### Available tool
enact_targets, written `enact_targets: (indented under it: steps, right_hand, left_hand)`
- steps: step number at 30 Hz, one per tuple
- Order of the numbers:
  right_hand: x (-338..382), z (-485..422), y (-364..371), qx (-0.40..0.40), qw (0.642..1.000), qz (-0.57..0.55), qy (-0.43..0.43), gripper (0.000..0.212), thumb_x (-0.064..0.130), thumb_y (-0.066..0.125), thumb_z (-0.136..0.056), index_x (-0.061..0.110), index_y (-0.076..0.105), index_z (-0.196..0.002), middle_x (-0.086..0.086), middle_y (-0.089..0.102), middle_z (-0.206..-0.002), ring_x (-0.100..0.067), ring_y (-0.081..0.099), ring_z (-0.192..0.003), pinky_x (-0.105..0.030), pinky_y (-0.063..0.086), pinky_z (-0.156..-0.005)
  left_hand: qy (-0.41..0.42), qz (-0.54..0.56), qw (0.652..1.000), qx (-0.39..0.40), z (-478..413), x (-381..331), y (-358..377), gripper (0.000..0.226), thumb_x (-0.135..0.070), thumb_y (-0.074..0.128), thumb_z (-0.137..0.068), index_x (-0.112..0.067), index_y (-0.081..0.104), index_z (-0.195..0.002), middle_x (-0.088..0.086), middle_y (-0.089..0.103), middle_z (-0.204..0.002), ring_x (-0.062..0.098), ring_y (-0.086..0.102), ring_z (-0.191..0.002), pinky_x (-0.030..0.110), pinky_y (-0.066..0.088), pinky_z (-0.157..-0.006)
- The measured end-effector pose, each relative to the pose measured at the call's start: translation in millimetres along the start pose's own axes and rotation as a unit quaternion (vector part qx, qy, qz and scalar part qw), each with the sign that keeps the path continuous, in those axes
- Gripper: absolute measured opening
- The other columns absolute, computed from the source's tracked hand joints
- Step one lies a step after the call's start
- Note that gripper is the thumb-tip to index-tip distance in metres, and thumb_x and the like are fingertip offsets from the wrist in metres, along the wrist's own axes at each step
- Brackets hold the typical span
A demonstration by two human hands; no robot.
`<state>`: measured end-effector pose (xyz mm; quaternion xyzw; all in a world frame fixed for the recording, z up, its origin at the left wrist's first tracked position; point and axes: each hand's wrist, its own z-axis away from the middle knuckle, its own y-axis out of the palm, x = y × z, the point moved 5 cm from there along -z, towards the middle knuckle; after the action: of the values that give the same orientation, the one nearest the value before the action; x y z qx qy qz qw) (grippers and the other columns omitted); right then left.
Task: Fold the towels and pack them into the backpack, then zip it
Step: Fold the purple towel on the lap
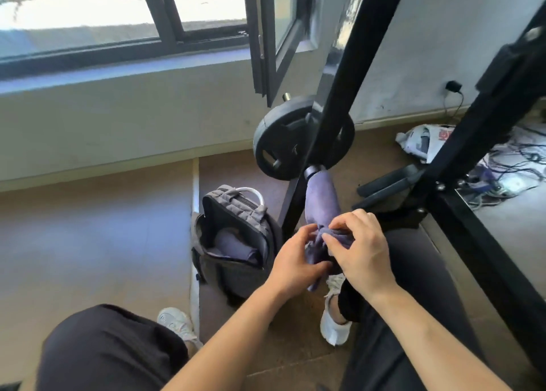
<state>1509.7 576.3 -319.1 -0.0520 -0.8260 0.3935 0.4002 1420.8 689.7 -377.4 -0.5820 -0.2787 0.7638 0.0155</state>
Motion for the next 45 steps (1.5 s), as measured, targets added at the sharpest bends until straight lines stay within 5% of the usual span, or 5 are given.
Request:
enact_targets:
  steps: [13,19,28,37,45]
  right_hand:
    - [57,36,24,0.257,0.957,0.109,-0.081,0.063,0.054,0.072,-0.081,0.029,0.052,-0.136,0.003,0.071,-0.117,-0.023,0.070,-0.103,-0.039,0.057,-0.087]
    - [75,49,40,0.356,0.934,-0.005,0.020,0.030,0.049,0.062,-0.089,0.020,0.066,-0.091,-0.006,0.071,-0.088,-0.027,0.066,-0.083,-0.048,0.054,-0.076]
    - [111,63,46,0.371,0.656,-0.551,0.358,0.023,0.022,0.052,-0.102,0.013,0.068,-0.115,-0.008,0.077,-0.112,-0.017,0.074,-0.104,-0.024,0.059,-0.082]
    - [116,62,51,0.379,0.576,-0.585,0.427,0.042,0.031,0.066,-0.084,0.000,0.067,-0.113,-0.014,0.078,-0.103,-0.021,0.077,-0.088,-0.025,0.061,-0.064]
    - [100,68,89,0.379,0.714,-0.465,0.361,0.026,0.027,0.050,-0.104,0.011,0.068,-0.117,-0.012,0.076,-0.106,-0.017,0.073,-0.100,-0.023,0.055,-0.083]
  left_hand:
    - [0.042,0.064,0.983,-0.167,74,4,-79,0.019,-0.011,0.060,-0.085,-0.015,0.071,-0.100,-0.004,0.075,-0.093,0.018,0.070,-0.092,0.034,0.058,-0.085]
    - [0.145,-0.128,0.941,-0.277,106,-18,-103,0.029,-0.021,0.057,-0.075,-0.018,0.075,-0.097,-0.004,0.067,-0.095,0.023,0.063,-0.092,0.047,0.049,-0.081]
    - [-0.094,-0.119,0.876,-0.459,144,37,-135,0.046,-0.034,0.088,-0.072,-0.020,0.055,-0.101,-0.002,0.053,-0.091,0.016,0.049,-0.077,0.030,0.039,-0.062]
    - [-0.193,0.376,0.894,-0.150,155,77,-85,0.051,-0.062,0.055,-0.085,-0.018,0.076,-0.101,0.004,0.078,-0.098,0.018,0.070,-0.088,0.036,0.047,-0.083]
    - [-0.082,0.364,0.900,-0.224,157,80,-99,0.029,-0.035,0.065,-0.095,-0.010,0.079,-0.103,0.013,0.078,-0.101,0.025,0.071,-0.090,0.038,0.056,-0.082]
